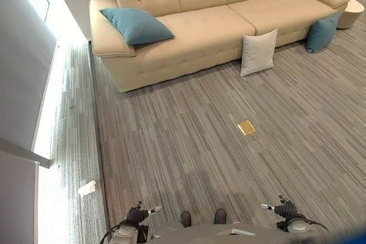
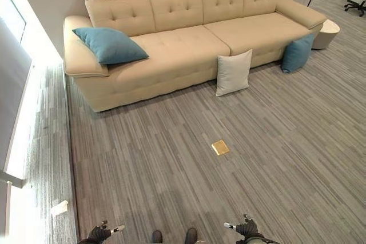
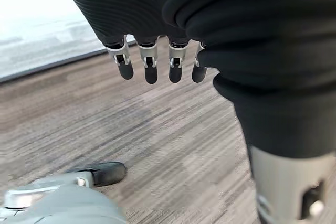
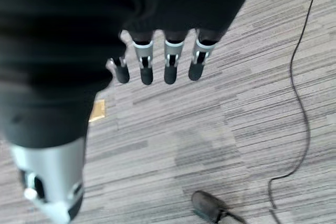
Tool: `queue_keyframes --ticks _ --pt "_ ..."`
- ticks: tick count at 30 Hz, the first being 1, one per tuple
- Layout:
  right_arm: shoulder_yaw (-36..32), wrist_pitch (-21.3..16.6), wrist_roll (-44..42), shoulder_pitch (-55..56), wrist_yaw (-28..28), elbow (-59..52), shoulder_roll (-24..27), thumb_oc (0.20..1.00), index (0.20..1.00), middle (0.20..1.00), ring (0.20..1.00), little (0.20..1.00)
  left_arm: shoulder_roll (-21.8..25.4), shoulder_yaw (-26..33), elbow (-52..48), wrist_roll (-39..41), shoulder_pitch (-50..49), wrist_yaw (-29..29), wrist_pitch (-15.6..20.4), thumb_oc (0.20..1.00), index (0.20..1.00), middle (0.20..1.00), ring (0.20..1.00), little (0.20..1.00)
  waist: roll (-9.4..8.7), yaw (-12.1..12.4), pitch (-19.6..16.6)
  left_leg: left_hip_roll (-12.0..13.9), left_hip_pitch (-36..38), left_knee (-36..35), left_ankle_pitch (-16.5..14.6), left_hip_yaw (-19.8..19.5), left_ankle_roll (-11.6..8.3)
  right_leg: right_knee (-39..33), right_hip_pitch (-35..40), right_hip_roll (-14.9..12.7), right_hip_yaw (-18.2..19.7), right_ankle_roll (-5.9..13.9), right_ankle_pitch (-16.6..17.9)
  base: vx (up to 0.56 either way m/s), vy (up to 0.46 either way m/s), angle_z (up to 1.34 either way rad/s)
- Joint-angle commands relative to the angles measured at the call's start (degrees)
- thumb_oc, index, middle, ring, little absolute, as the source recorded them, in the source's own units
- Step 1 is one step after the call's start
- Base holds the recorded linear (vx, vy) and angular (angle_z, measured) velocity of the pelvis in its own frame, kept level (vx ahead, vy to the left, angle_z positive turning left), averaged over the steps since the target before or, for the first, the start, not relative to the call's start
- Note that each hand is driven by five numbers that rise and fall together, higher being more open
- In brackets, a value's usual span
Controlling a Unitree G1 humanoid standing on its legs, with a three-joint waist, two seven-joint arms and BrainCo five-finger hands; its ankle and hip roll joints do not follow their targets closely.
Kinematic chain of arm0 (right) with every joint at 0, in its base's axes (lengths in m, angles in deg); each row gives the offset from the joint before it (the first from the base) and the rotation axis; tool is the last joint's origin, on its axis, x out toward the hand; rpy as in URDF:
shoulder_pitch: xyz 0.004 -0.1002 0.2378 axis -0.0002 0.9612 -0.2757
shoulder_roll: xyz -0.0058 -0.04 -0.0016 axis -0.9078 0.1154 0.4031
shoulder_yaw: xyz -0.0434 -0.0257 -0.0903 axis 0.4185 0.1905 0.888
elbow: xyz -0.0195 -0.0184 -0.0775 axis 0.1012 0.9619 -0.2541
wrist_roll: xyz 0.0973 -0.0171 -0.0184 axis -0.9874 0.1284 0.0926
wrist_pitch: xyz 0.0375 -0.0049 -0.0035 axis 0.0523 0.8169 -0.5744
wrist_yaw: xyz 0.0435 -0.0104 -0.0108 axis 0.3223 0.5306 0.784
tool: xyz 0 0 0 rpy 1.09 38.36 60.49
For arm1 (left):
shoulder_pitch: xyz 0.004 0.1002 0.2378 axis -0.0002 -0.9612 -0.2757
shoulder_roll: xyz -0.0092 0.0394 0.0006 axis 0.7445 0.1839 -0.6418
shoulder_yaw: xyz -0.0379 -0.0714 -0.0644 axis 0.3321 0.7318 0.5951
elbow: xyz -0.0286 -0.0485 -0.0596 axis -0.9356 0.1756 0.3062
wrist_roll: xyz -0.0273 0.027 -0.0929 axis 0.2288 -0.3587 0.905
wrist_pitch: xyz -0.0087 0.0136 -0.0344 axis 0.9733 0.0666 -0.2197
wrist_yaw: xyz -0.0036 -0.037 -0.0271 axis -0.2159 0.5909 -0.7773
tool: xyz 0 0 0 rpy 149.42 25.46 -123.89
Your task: Pick up all the scattered cushions and arrange them neatly on the sofa.
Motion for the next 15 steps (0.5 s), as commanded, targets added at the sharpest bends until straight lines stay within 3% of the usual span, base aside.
queue_keyframes --ticks 1,2,4,8,10,13,14,15 --pt "0.7 -0.6 0.6 -0.2 0.1 -2.5 -0.4 1.000 1.000 1.000 1.000 1.000 1.2 -0.8 0.1 1.0 3.3 1.0 1.3 1.000 1.000 1.000 1.000 1.000 -1.70 -0.4 1.1 0.2 -2.2 0.3 -1.1 -4.3 -3.13 -2.6 4.3 -1.9 6.5 2.87 -5.2 -0.06 -0.227 1.79" --pt "0.6 -0.7 0.5 -0.1 0.1 -2.4 -0.4 1.000 1.000 1.000 1.000 1.000 1.2 -0.8 0.4 0.9 3.2 1.0 1.3 1.000 1.000 1.000 1.000 1.000 -1.88 -0.5 1.0 0.2 -2.3 0.4 -0.9 -4.8 -3.49 -3.5 4.9 -1.8 5.9 2.64 -5.4 0.02 -0.281 1.84" --pt "-0.3 -1.5 -0.1 0.0 -0.1 -4.0 0.5 1.000 1.000 1.000 1.000 1.000 0.5 -1.4 1.0 0.7 3.4 0.6 1.2 1.000 1.000 1.000 1.000 1.000 -2.50 -0.7 2.8 0.5 -4.9 4.2 -0.6 -4.9 -5.69 -7.0 7.2 -1.7 1.1 2.03 -5.2 -0.06 -0.240 1.47" --pt "-0.8 -1.0 -0.8 0.3 0.0 -3.6 0.8 1.000 1.000 1.000 1.000 1.000 -0.6 -2.1 0.6 -0.4 3.3 0.4 0.7 1.000 1.000 1.000 1.000 1.000 -2.26 -2.2 2.7 1.7 -7.9 7.6 -1.3 5.1 -4.79 -7.6 7.8 -2.5 -2.8 1.48 -5.6 0.00 0.004 1.13" --pt "0.2 -0.7 -0.1 -0.1 0.4 -2.9 -0.1 1.000 1.000 1.000 1.000 1.000 -0.4 -1.5 1.1 -0.7 2.4 0.3 0.2 1.000 1.000 1.000 1.000 1.000 -2.69 -1.8 1.7 0.9 -6.1 6.9 -2.8 4.6 -3.74 -6.5 8.3 -2.7 -1.8 1.93 -6.3 0.29 0.158 -0.17" --pt "0.7 -0.4 1.0 -0.7 0.9 -5.4 0.0 1.000 1.000 1.000 1.000 1.000 0.5 -0.8 1.0 -1.3 1.9 -0.1 0.1 1.000 1.000 1.000 1.000 1.000 -1.95 -0.8 1.2 -0.6 -3.1 5.2 -4.5 4.0 -1.31 5.4 4.0 -5.2 0.0 4.47 -5.3 0.23 0.280 -0.51" --pt "0.7 -0.3 1.0 -1.0 1.0 -6.1 0.1 1.000 1.000 1.000 1.000 1.000 1.0 -0.6 0.7 -1.1 2.0 -0.1 0.1 1.000 1.000 1.000 1.000 1.000 -1.36 -1.3 2.1 -0.8 -1.8 4.6 -4.7 3.5 -0.42 12.3 0.9 -5.7 1.3 5.47 -2.4 0.13 0.175 -0.41" --pt "0.7 -0.3 1.1 -1.1 0.9 -6.5 0.3 1.000 1.000 1.000 1.000 1.000 1.3 -0.5 0.5 -1.1 2.0 -0.1 0.1 1.000 1.000 1.000 1.000 1.000 -0.94 -1.4 2.4 -0.7 -1.2 4.1 -4.8 3.1 -0.22 15.2 -0.9 -5.6 1.8 5.77 -1.6 0.14 0.156 -0.09"
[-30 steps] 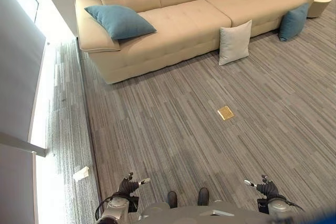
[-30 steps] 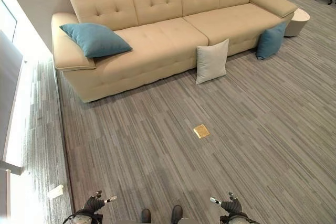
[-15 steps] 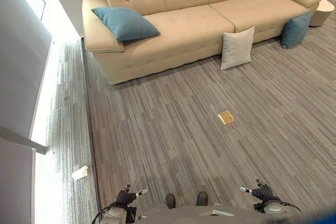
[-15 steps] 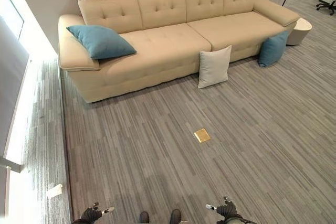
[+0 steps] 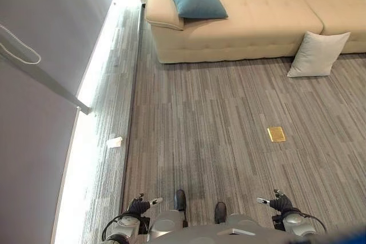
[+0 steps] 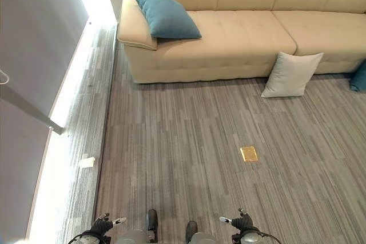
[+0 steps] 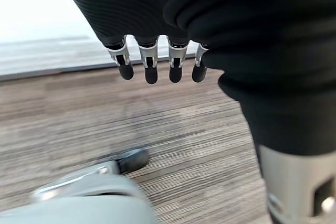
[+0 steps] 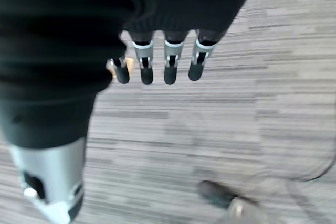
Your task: Pick up all the scattered cushions and arrange them neatly on the sofa.
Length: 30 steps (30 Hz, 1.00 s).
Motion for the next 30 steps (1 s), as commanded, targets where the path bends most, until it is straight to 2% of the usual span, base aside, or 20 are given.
queue_keyframes --ticks 1,2,3,6,8,9,10,11,14,15,16,17,18,19,21,24,26,28,29,30 --pt "0.9 -0.6 1.2 -1.0 0.0 -1.5 2.3 1.000 1.000 1.000 1.000 1.000 0.5 1.1 0.2 -0.8 0.1 0.0 0.3 1.000 1.000 1.000 1.000 1.000 0.12 0.6 -0.2 -2.1 -1.9 4.6 -4.9 -6.4 -1.07 3.4 -2.2 -2.4 1.4 3.31 6.8 0.21 0.082 0.16" --pt "1.1 -0.7 1.4 -1.3 -0.2 -2.3 2.4 1.000 1.000 1.000 1.000 1.000 0.6 1.2 0.2 -1.0 -0.1 0.0 0.3 1.000 1.000 1.000 1.000 1.000 0.39 0.5 0.1 -1.9 0.1 3.8 -5.6 -6.5 -1.04 2.5 -4.0 -2.6 -0.3 2.57 6.4 0.41 -0.011 0.13" --pt "1.8 -0.6 1.9 -1.7 0.0 -2.6 3.0 1.000 1.000 1.000 1.000 1.000 0.7 1.2 0.4 -1.3 -0.1 -0.3 0.3 1.000 1.000 1.000 1.000 1.000 0.31 -0.3 0.2 -2.1 3.0 2.5 -6.7 -7.9 -1.37 -4.3 -5.8 -0.9 -1.9 1.80 5.8 0.45 -0.073 -0.26" --pt "2.0 -0.5 2.3 -1.5 0.2 -3.2 3.6 1.000 1.000 1.000 1.000 1.000 0.7 0.9 0.9 -2.0 0.3 -0.4 0.6 1.000 1.000 1.000 1.000 1.000 -0.57 -1.6 0.5 -2.8 5.6 2.5 -8.4 -10.6 -2.17 -13.4 -6.4 1.1 -0.3 1.83 7.5 0.34 -0.144 0.14" --pt "2.1 -0.6 2.3 -1.1 0.2 -3.3 3.6 1.000 1.000 1.000 1.000 1.000 0.4 0.9 1.1 -2.2 0.2 -0.2 0.5 1.000 1.000 1.000 1.000 1.000 -0.81 -1.6 0.0 -2.3 5.9 2.9 -8.8 -10.8 -3.00 -14.7 -4.5 1.6 -0.1 0.79 7.5 0.25 -0.188 0.68" --pt "2.0 -0.7 2.2 -0.9 0.3 -3.5 3.8 1.000 1.000 1.000 1.000 1.000 0.2 0.8 1.0 -1.9 0.2 -0.3 0.7 1.000 1.000 1.000 1.000 1.000 -0.83 -1.6 -0.4 -1.7 5.8 3.7 -8.5 -10.6 -3.87 -15.2 -3.3 1.9 -0.2 0.23 7.3 0.26 -0.240 1.00" --pt "1.6 -1.1 1.6 -0.7 0.3 -3.5 3.8 1.000 1.000 1.000 1.000 1.000 0.0 0.6 0.8 -1.4 0.3 -0.4 0.8 1.000 1.000 1.000 1.000 1.000 -1.00 -1.7 -0.7 -0.7 4.5 7.0 -7.0 -10.0 -5.83 -16.5 -1.5 2.2 -0.8 -0.42 6.9 0.25 -0.235 0.98" --pt "1.4 -1.3 1.3 -0.7 0.3 -3.5 3.8 1.000 1.000 1.000 1.000 1.000 0.0 0.5 0.5 -1.5 0.5 -0.6 0.8 1.000 1.000 1.000 1.000 1.000 -1.19 -1.7 -0.6 -0.3 3.2 10.1 -5.6 -9.5 -6.76 -17.1 -0.4 2.3 -1.1 -0.84 6.7 0.20 -0.221 0.64" --pt "1.4 -1.8 0.2 -1.0 0.2 -4.1 4.2 1.000 1.000 1.000 1.000 1.000 0.1 -0.2 -0.5 -0.8 1.3 -0.6 0.9 1.000 1.000 1.000 1.000 1.000 -2.69 -1.2 0.7 0.1 -3.8 23.1 -1.6 -8.4 -8.39 -19.1 2.5 2.3 -0.9 -2.41 6.1 0.11 -0.191 0.04" --pt "1.2 -1.5 -0.4 -0.8 0.3 -3.9 4.1 1.000 1.000 1.000 1.000 1.000 0.2 -0.4 -1.2 -0.3 1.5 -0.8 0.8 1.000 1.000 1.000 1.000 1.000 -3.33 -0.9 1.1 0.8 -6.5 26.5 -1.6 -7.4 -7.81 -19.6 3.8 2.1 -0.7 -3.16 5.3 0.20 -0.198 -0.31" --pt "1.2 -1.6 -0.6 -0.5 0.3 -3.6 4.1 1.000 1.000 1.000 1.000 1.000 0.2 -0.6 -1.3 -0.3 1.6 -0.6 0.7 1.000 1.000 1.000 1.000 1.000 -3.76 -0.6 1.2 0.5 -8.4 26.1 -2.4 -6.9 -7.22 -19.9 4.5 1.8 -0.7 -3.18 5.0 0.28 -0.136 -0.14" --pt "1.2 -1.6 -0.7 -0.4 0.2 -3.1 4.2 1.000 1.000 1.000 1.000 1.000 0.2 -0.8 -1.2 -0.6 1.5 -0.7 0.5 1.000 1.000 1.000 1.000 1.000 -3.87 -0.3 1.1 -0.4 -9.3 22.5 -4.4 -6.4 -6.32 -20.4 5.7 2.0 -0.4 -2.97 4.3 0.28 -0.066 -0.04" --pt "1.2 -1.5 -0.7 -0.2 0.1 -2.7 4.2 1.000 1.000 1.000 1.000 1.000 0.1 -1.0 -0.9 -1.0 1.4 -0.8 0.4 1.000 1.000 1.000 1.000 1.000 -3.93 -0.1 0.8 -1.0 -10.8 20.3 -5.0 -6.0 -5.86 -20.6 6.4 2.0 -0.4 -2.84 3.8 0.34 -0.013 -0.02" --pt "1.2 -1.5 -0.5 -0.1 0.0 -2.3 4.3 1.000 1.000 1.000 1.000 1.000 0.1 -1.2 -0.8 -1.5 1.3 -0.8 0.3 1.000 1.000 1.000 1.000 1.000 -3.35 0.4 0.6 -1.4 -12.3 15.8 -3.2 -5.7 -5.99 -21.2 7.8 2.8 -0.1 -2.58 2.8 0.28 0.013 -0.05" --pt "1.5 -1.4 -0.2 -0.2 -0.4 -1.6 4.2 1.000 1.000 1.000 1.000 1.000 0.2 -1.3 -0.8 -1.7 1.1 -0.6 0.3 1.000 1.000 1.000 1.000 1.000 -2.73 1.1 0.8 -1.5 -13.9 12.7 -0.3 -5.8 -6.37 -21.1 9.3 3.8 1.0 -2.60 1.5 0.23 0.033 -0.09" --pt "1.7 -1.1 0.3 -0.2 -0.2 -1.4 3.5 1.000 1.000 1.000 1.000 1.000 0.0 -0.7 -0.2 -1.6 0.4 -0.5 0.0 1.000 1.000 1.000 1.000 1.000 -2.24 1.4 0.1 -1.1 -12.5 11.1 -0.3 -4.9 -5.94 -20.2 10.4 4.1 1.8 -2.61 0.4 0.28 0.100 -0.48" --pt "2.2 -1.0 1.2 -0.3 0.3 -1.1 2.8 1.000 1.000 1.000 1.000 1.000 -0.1 0.0 1.1 -2.5 -0.6 -0.7 -0.2 1.000 1.000 1.000 1.000 1.000 -2.11 2.1 -1.2 -2.2 -10.4 10.5 -1.5 -5.6 -4.95 -17.6 10.9 3.1 2.3 -1.76 -0.3 0.30 0.142 -0.68" --pt "2.4 -0.8 2.0 -0.7 0.6 -1.3 2.7 1.000 1.000 1.000 1.000 1.000 -0.1 0.2 1.6 -2.8 -0.9 -0.9 -0.4 1.000 1.000 1.000 1.000 1.000 -1.81 2.6 -1.9 -3.1 -7.6 9.5 -3.2 -5.7 -3.26 -11.3 9.6 1.8 2.8 -0.02 0.1 0.29 0.202 -0.41" --pt "2.6 -0.5 2.6 -1.2 0.8 -2.0 2.8 1.000 1.000 1.000 1.000 1.000 0.4 0.2 0.9 -2.7 -0.6 -0.9 -0.5 1.000 1.000 1.000 1.000 1.000 -1.12 2.3 -1.3 -3.4 -5.8 8.9 -4.2 -5.6 -1.67 -1.8 4.8 0.4 2.7 2.10 4.1 0.27 0.216 -0.30" --pt "2.7 -0.5 2.7 -1.6 0.8 -3.0 2.8 1.000 1.000 1.000 1.000 1.000 0.8 0.0 0.4 -2.7 -0.3 -0.9 -0.5 1.000 1.000 1.000 1.000 1.000 -0.34 1.8 -0.5 -3.2 -4.5 8.4 -4.9 -5.9 -0.76 5.5 0.7 -0.5 2.4 3.04 6.8 0.28 0.177 0.02"
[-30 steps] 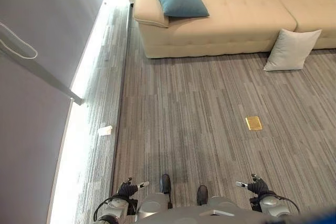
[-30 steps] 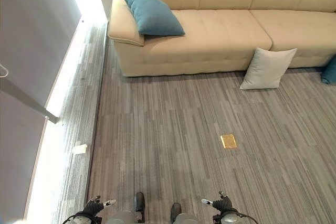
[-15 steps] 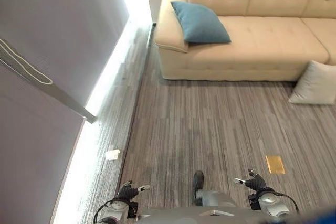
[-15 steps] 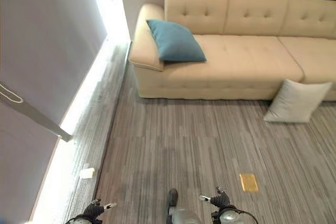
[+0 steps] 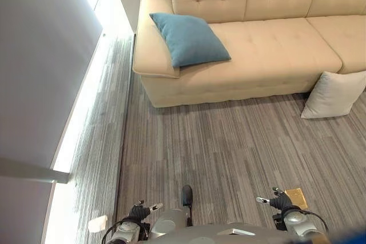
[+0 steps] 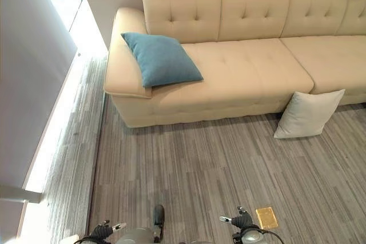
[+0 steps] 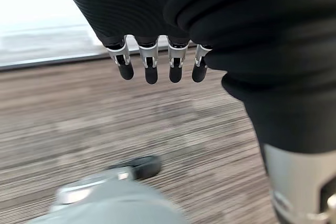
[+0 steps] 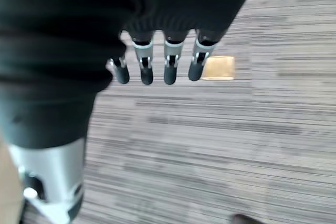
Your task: Pick up all the scattered cushions and arrange them neatly on the sofa.
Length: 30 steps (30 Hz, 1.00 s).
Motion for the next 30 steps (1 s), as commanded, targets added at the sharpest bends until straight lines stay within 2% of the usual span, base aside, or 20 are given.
queue_keyframes --ticks 1,2,3,5,7,8,9,10,11,12,14,15,16,17,18,19,22,26,27,30 --pt "-0.8 -0.7 1.4 -1.2 -0.3 -5.0 1.7 1.000 1.000 1.000 1.000 1.000 1.3 0.1 -1.7 -1.2 0.1 0.1 0.4 1.000 1.000 1.000 1.000 1.000 0.49 0.8 1.7 0.4 -1.0 7.5 -7.6 -0.3 -3.89 -5.4 -7.3 -8.0 -1.8 2.01 10.7 0.30 0.087 0.08" --pt "-0.8 -0.8 1.5 -1.4 -0.3 -5.0 1.8 1.000 1.000 1.000 1.000 1.000 1.3 0.1 -1.8 -1.3 0.1 0.1 0.4 1.000 1.000 1.000 1.000 1.000 0.66 0.6 1.6 0.4 0.0 6.8 -8.0 -0.5 -4.00 -7.4 -7.9 -8.3 -3.0 1.52 9.7 0.39 -0.020 0.20" --pt "-0.9 -0.7 1.5 -1.8 -0.3 -4.8 2.0 1.000 1.000 1.000 1.000 1.000 1.4 0.1 -1.5 -1.5 0.4 0.0 0.4 1.000 1.000 1.000 1.000 1.000 0.81 0.1 1.7 0.7 1.9 5.9 -8.9 -0.8 -4.41 -12.7 -8.7 -8.7 -5.1 0.91 8.4 0.34 -0.093 0.21" --pt "-0.8 -0.4 1.8 -2.2 -0.4 -5.1 2.7 1.000 1.000 1.000 1.000 1.000 1.3 0.0 -0.8 -1.8 0.5 0.0 0.5 1.000 1.000 1.000 1.000 1.000 0.44 -1.1 2.0 0.2 4.3 6.0 -10.6 -2.0 -5.06 -22.7 -10.9 -8.5 -5.4 1.55 11.1 0.39 -0.152 0.36" --pt "-0.9 -0.1 2.3 -2.2 -0.4 -5.2 3.2 1.000 1.000 1.000 1.000 1.000 1.3 0.1 -0.4 -2.5 0.7 0.1 0.8 1.000 1.000 1.000 1.000 1.000 0.03 -2.1 2.4 0.2 6.5 6.2 -12.2 -3.0 -5.91 -27.4 -11.2 -8.3 -4.0 2.42 13.1 0.46 -0.269 0.58" --pt "-0.7 -0.3 2.5 -1.8 -0.4 -5.0 3.1 1.000 1.000 1.000 1.000 1.000 1.0 0.8 0.6 -2.6 0.0 0.3 0.9 1.000 1.000 1.000 1.000 1.000 -0.30 -2.0 1.5 1.1 7.8 7.1 -12.8 -3.3 -7.00 -27.6 -9.8 -8.3 -4.8 1.54 13.6 0.47 -0.357 0.92" --pt "-0.9 -0.5 2.5 -1.7 -0.5 -5.0 3.2 1.000 1.000 1.000 1.000 1.000 1.0 0.8 0.7 -2.5 -0.1 0.3 0.9 1.000 1.000 1.000 1.000 1.000 -0.22 -2.1 1.2 1.8 7.9 7.8 -11.9 -3.6 -7.79 -28.0 -8.9 -7.8 -4.8 1.07 13.5 0.46 -0.475 0.78" --pt "-0.9 -1.0 1.6 -1.5 -0.4 -5.0 3.5 1.000 1.000 1.000 1.000 1.000 0.8 0.7 0.6 -2.3 -0.2 0.1 1.0 1.000 1.000 1.000 1.000 1.000 -0.27 -2.1 0.7 3.4 6.8 11.3 -9.5 -3.8 -9.82 -29.3 -6.1 -6.0 -4.9 -0.40 12.3 0.28 -0.435 0.38" --pt "-1.3 -1.3 0.7 -1.3 -0.4 -5.4 3.5 1.000 1.000 1.000 1.000 1.000 0.7 0.6 0.1 -1.5 0.1 0.0 0.9 1.000 1.000 1.000 1.000 1.000 -0.77 -2.1 1.1 4.6 3.7 17.7 -6.1 -3.5 -11.54 -30.1 -4.3 -5.1 -4.6 -1.71 11.1 0.23 -0.510 0.29" --pt "-1.4 -1.5 -0.1 -1.4 -0.7 -5.3 3.6 1.000 1.000 1.000 1.000 1.000 0.6 0.3 -0.8 -0.4 0.9 0.1 0.9 1.000 1.000 1.000 1.000 1.000 -1.85 -1.8 2.2 5.1 -0.6 25.1 -3.7 -3.3 -12.00 -30.9 -2.7 -4.9 -4.4 -2.98 10.4 0.11 -0.351 0.19" --pt "-1.6 -1.4 -1.1 -1.1 -0.9 -4.6 3.6 1.000 1.000 1.000 1.000 1.000 0.4 -0.6 -1.7 0.0 1.6 0.0 0.8 1.000 1.000 1.000 1.000 1.000 -2.73 -1.4 2.8 5.9 -3.7 28.2 -4.0 -1.3 -11.31 -31.9 -0.8 -4.7 -4.2 -3.88 9.3 0.12 -0.223 0.03" --pt "-1.6 -1.4 -1.3 -1.0 -0.9 -4.3 3.7 1.000 1.000 1.000 1.000 1.000 0.3 -0.9 -2.0 0.0 1.7 0.0 0.7 1.000 1.000 1.000 1.000 1.000 -2.92 -1.2 2.8 5.1 -4.6 27.0 -5.2 -1.2 -10.86 -32.2 -0.2 -4.7 -4.1 -3.79 9.0 0.18 -0.121 -0.13" --pt "-1.7 -1.4 -1.5 -0.9 -0.9 -3.8 3.7 1.000 1.000 1.000 1.000 1.000 0.2 -1.4 -2.2 -0.3 1.9 -0.1 0.6 1.000 1.000 1.000 1.000 1.000 -3.25 -1.1 2.5 3.4 -5.8 23.2 -8.4 -0.5 -9.87 -32.6 0.7 -4.9 -3.9 -3.24 8.5 0.17 -0.047 -0.47" --pt "-1.7 -1.5 -1.5 -0.9 -0.9 -3.7 3.7 1.000 1.000 1.000 1.000 1.000 0.1 -1.4 -2.0 -0.5 1.9 -0.2 0.6 1.000 1.000 1.000 1.000 1.000 -3.19 -1.0 2.5 2.6 -6.3 21.0 -9.0 -0.2 -9.67 -32.7 0.9 -4.9 -4.0 -3.04 8.2 0.26 0.031 -0.46" --pt "-1.9 -1.5 -1.5 -0.7 -1.0 -2.8 3.6 1.000 1.000 1.000 1.000 1.000 0.1 -1.3 -1.7 -0.6 1.4 -0.3 0.7 1.000 1.000 1.000 1.000 1.000 -2.03 -0.4 2.3 1.3 -7.3 14.3 -6.4 0.6 -9.61 -32.6 2.6 -3.4 -2.8 -2.68 7.1 0.20 0.077 -0.45" --pt "-1.8 -1.4 -1.3 -0.7 -1.2 -2.6 3.5 1.000 1.000 1.000 1.000 1.000 0.1 -1.1 -1.5 -0.4 1.1 -0.1 0.7 1.000 1.000 1.000 1.000 1.000 -1.79 -0.3 2.3 1.3 -6.4 13.0 -5.6 0.5 -9.77 -32.4 2.9 -3.1 -2.6 -2.61 6.8 0.23 0.127 -0.26" --pt "-2.1 -1.3 -0.3 -0.3 -1.3 -3.9 3.1 1.000 1.000 1.000 1.000 1.000 0.2 0.2 -0.5 -0.3 -0.2 0.2 0.4 1.000 1.000 1.000 1.000 1.000 -1.04 0.0 0.5 0.4 -2.0 7.1 -5.6 -1.1 -8.20 -30.0 2.5 -3.2 -2.0 -1.71 6.6 0.12 0.127 -0.07" --pt "-1.5 -1.2 0.8 -1.4 -1.6 -4.3 2.8 1.000 1.000 1.000 1.000 1.000 1.0 1.1 -0.5 0.3 -0.6 0.4 0.5 1.000 1.000 1.000 1.000 1.000 -0.19 0.9 0.6 0.5 -0.4 4.7 -5.4 -1.0 -6.57 -22.0 -1.4 -4.8 -3.0 0.29 6.3 -0.01 0.071 0.03" --pt "-1.4 -1.1 0.8 -1.9 -1.5 -4.7 2.6 1.000 1.000 1.000 1.000 1.000 1.4 1.2 -0.4 0.4 -0.3 0.4 0.6 1.000 1.000 1.000 1.000 1.000 0.21 0.6 0.9 0.8 0.1 3.8 -5.0 -1.5 -6.24 -18.3 -3.7 -5.3 -2.0 1.32 6.6 -0.01 -0.011 -0.30" --pt "-1.7 -1.2 1.1 -2.5 -1.9 -5.7 2.7 1.000 1.000 1.000 1.000 1.000 1.7 1.6 -0.9 1.2 -0.2 0.8 1.1 1.000 1.000 1.000 1.000 1.000 0.60 0.6 0.4 1.8 0.7 3.2 -5.5 -1.5 -6.46 -22.3 -4.0 -8.5 -1.3 1.69 8.4 0.02 -0.148 -0.15"
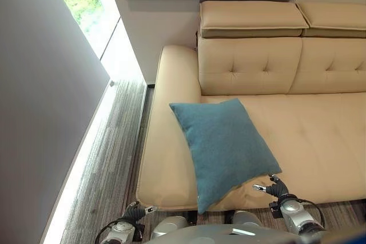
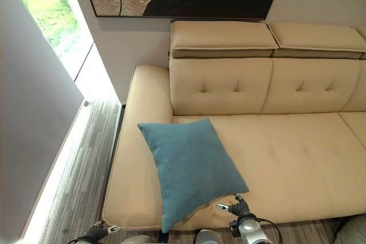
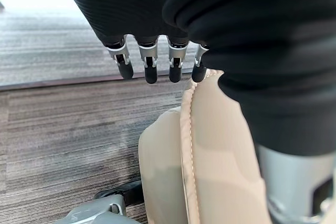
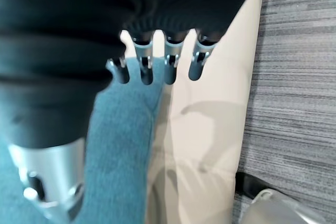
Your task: Pick up all the scattered cushions and arrange them neatly on the sofa.
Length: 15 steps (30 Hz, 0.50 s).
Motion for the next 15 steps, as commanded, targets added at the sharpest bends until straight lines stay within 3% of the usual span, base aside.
queue_keyframes --ticks 1,6,15 --pt "-0.4 -1.0 0.6 -0.9 -1.8 -2.4 2.8 1.000 1.000 1.000 1.000 1.000 -0.3 1.6 -1.4 2.2 1.9 0.7 1.6 1.000 1.000 1.000 1.000 1.000 1.05 0.3 0.6 2.3 -0.8 3.7 -5.9 -2.0 -4.67 -3.8 0.7 1.4 0.1 0.67 6.8 0.04 -0.138 -0.20" --pt "-0.8 -0.9 1.1 -0.6 -2.4 -3.8 3.0 1.000 1.000 1.000 1.000 1.000 -0.3 1.9 -3.7 4.4 2.1 1.7 2.5 1.000 1.000 1.000 1.000 1.000 -0.08 0.4 0.5 2.8 0.0 4.6 -6.9 -2.1 -5.45 -7.2 1.8 0.5 -0.1 1.19 8.2 0.05 -0.142 0.02" --pt "-4.5 -3.9 -2.0 1.1 -5.3 -12.2 4.5 1.000 1.000 1.000 1.000 1.000 -0.8 2.7 -19.0 10.2 2.0 7.3 6.0 1.000 1.000 1.000 1.000 1.000 -0.98 -0.3 -0.2 5.6 1.0 2.3 -5.0 -3.1 -8.11 -13.6 6.9 3.5 -2.5 -0.46 7.1 0.06 -0.168 0.16"
